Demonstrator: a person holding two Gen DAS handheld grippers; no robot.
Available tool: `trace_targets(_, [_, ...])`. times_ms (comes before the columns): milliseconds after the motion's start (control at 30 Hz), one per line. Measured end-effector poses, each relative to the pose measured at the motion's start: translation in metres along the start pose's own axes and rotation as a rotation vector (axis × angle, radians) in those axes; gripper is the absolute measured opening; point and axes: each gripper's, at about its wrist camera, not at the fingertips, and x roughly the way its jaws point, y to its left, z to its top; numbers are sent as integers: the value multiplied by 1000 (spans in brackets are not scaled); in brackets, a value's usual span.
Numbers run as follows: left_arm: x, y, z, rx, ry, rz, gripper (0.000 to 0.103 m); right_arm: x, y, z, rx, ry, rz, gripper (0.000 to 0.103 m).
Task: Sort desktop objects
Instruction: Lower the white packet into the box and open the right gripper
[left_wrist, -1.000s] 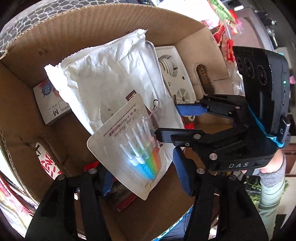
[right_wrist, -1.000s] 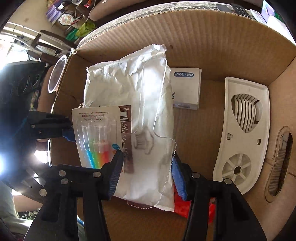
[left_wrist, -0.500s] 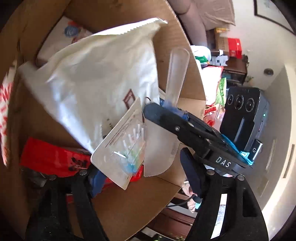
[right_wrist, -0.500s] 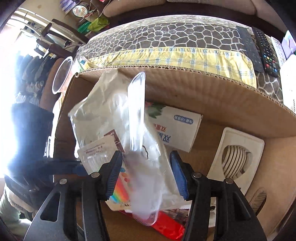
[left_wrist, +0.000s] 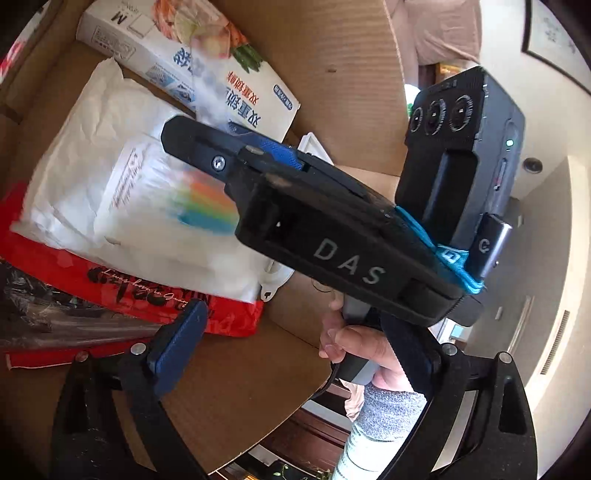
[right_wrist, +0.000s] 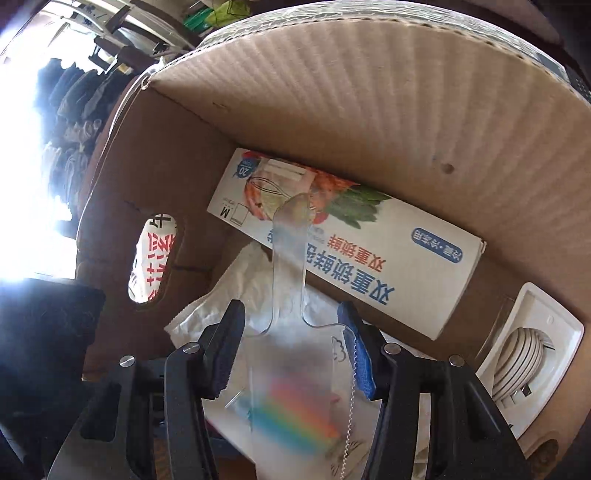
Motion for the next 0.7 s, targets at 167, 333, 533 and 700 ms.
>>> trace_targets(167, [-28,-16,5,61,14,7,96,-11,-6,-3,39,-14,-31,56])
trace_targets(333, [-58,-46,14,189,24,30,97,-44,-12,-18,62,-54,-114,67])
trace_targets(533, [-99,-87,30,317,17,66,97,-45,-3,-23,40,-46,-140,68])
trace_targets(700, [-113,-100,28,317,-25,27,97,-22,16,-1,-13,-49,-131,68])
